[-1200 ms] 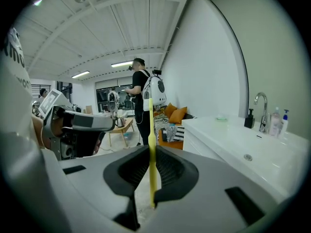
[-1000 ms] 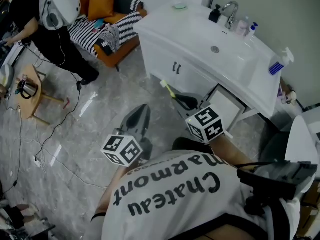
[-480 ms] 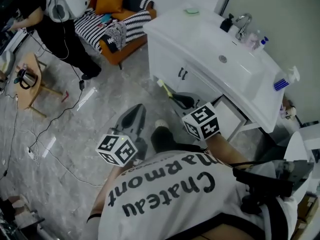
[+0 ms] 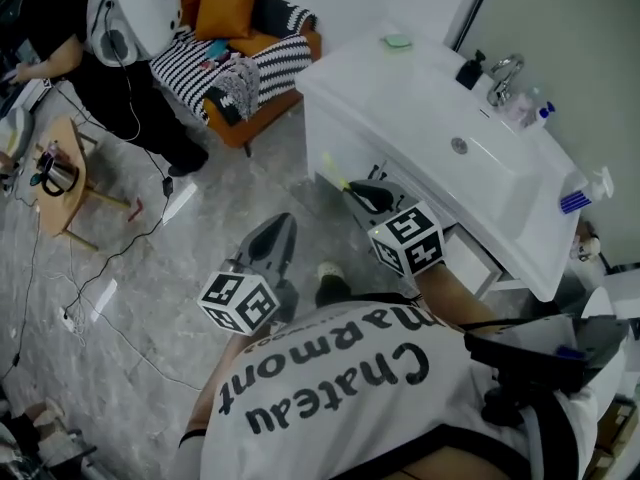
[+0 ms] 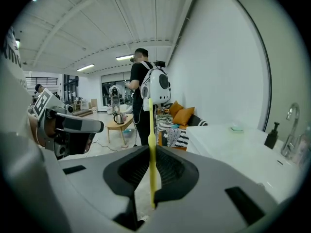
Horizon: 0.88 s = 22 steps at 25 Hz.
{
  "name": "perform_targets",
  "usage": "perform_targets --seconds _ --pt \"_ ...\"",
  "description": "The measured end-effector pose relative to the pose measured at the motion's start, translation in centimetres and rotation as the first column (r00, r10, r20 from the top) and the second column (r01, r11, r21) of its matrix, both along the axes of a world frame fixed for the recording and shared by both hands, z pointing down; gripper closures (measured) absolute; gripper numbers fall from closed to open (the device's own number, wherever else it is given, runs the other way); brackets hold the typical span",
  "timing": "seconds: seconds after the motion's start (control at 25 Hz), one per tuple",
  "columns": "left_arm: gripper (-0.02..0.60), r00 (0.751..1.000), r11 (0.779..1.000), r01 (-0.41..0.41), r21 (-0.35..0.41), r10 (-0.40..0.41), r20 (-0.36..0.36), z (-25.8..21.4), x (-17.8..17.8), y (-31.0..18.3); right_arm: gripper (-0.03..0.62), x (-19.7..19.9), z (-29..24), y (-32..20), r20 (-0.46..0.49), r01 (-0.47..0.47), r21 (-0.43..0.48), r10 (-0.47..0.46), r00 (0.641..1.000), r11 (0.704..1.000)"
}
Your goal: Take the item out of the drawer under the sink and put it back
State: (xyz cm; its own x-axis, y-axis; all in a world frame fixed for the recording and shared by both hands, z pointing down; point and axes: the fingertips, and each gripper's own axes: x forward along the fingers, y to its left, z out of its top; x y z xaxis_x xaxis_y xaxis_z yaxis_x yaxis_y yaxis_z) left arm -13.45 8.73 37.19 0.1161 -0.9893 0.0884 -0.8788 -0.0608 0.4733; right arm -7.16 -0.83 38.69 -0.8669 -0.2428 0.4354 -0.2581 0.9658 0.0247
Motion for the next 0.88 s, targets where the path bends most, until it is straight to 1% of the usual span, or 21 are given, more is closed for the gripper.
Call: perform_targets --seconds 0.16,0.32,0.48,0.68,0.88 --pt "0.574 1.0 1.0 -0.019 -0.008 0.019 0.004 0.0 -1.2 -3.9 0.543 -1.7 -0.4 -3.6 0.004 0.003 -0.006 -0.003 1.0 1.0" --pt "0.574 1.0 1.0 -0.021 -0.018 0.022 0.001 0.2 -2.6 -7.4 0.543 -3.2 -0.7 -7.2 0.023 -0.002 -0.004 0.002 1.0 1.0" --pt "0.574 1.0 0.999 -0.02 -0.03 0.02 0.0 0.5 -4.1 -10.4 0.543 -4.6 -1.3 -10.8 0.054 -0.014 0.001 0.014 0.998 1.0" --pt "0.574 1.0 0.999 -0.012 -0.038 0.012 0.007 0.6 -6.0 -13.7 0.543 -6.2 -1.3 -15.3 0.063 -0.031 -0.003 0.032 0.997 1.0" --pt "0.572 1.0 0.999 -0.013 -0.044 0.013 -0.004 1.3 -7.3 -17.1 0.543 -7.4 -1.2 -18.7 0.081 -0.047 -0.013 0.048 0.996 0.999"
